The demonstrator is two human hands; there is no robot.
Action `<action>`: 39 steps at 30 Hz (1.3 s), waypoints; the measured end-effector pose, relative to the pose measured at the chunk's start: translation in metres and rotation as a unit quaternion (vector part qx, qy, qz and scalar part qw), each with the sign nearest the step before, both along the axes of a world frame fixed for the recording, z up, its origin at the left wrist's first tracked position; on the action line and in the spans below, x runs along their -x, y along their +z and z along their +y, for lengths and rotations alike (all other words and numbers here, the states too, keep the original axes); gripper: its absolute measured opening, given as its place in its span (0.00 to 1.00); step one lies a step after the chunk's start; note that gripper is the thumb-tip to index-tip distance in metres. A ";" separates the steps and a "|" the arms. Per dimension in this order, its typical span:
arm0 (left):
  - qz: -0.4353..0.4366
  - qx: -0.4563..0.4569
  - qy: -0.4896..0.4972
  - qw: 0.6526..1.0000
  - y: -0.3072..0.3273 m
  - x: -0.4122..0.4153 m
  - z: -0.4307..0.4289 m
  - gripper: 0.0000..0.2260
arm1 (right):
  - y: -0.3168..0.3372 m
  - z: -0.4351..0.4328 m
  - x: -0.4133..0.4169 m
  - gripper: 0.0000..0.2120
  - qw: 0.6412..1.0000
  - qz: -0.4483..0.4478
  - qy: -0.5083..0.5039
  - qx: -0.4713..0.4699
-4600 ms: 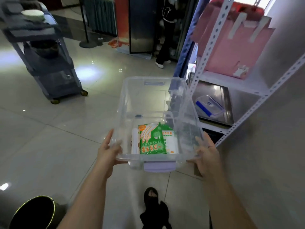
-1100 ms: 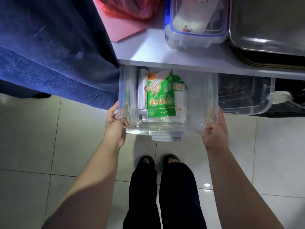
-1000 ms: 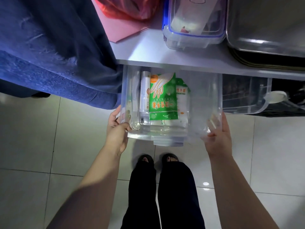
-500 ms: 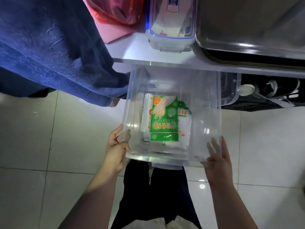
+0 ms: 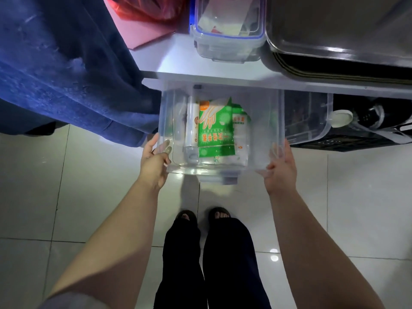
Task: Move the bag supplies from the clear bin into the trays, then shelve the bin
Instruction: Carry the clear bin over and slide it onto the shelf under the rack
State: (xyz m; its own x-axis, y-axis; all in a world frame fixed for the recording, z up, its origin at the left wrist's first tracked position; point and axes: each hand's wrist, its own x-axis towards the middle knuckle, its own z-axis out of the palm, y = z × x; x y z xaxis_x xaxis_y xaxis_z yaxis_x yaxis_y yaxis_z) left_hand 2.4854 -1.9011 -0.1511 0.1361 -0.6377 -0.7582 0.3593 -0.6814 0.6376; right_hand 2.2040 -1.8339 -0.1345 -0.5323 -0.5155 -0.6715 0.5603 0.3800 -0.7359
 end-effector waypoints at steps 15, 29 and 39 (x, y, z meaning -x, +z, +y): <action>0.051 0.104 -0.031 0.993 -0.036 -0.072 -0.037 0.16 | -0.049 -0.056 -0.071 0.40 0.999 0.029 0.020 -0.033; -0.231 0.009 0.037 0.972 -0.011 -0.074 -0.022 0.14 | -0.042 -0.036 -0.072 0.34 0.997 -0.006 0.022 -0.068; -0.175 0.137 -0.219 0.950 0.112 0.118 0.027 0.14 | -0.007 0.043 0.027 0.17 0.935 -0.248 -0.246 0.061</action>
State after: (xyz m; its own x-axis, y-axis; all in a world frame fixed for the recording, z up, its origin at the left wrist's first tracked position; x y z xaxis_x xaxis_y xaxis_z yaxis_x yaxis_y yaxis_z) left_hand 2.3671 -1.8738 -0.0391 0.0255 -0.8586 -0.5120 -0.1875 -0.5071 0.8412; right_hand 2.1773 -1.7912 -0.1420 -0.3637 -0.3788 -0.8510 0.9292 -0.0832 -0.3601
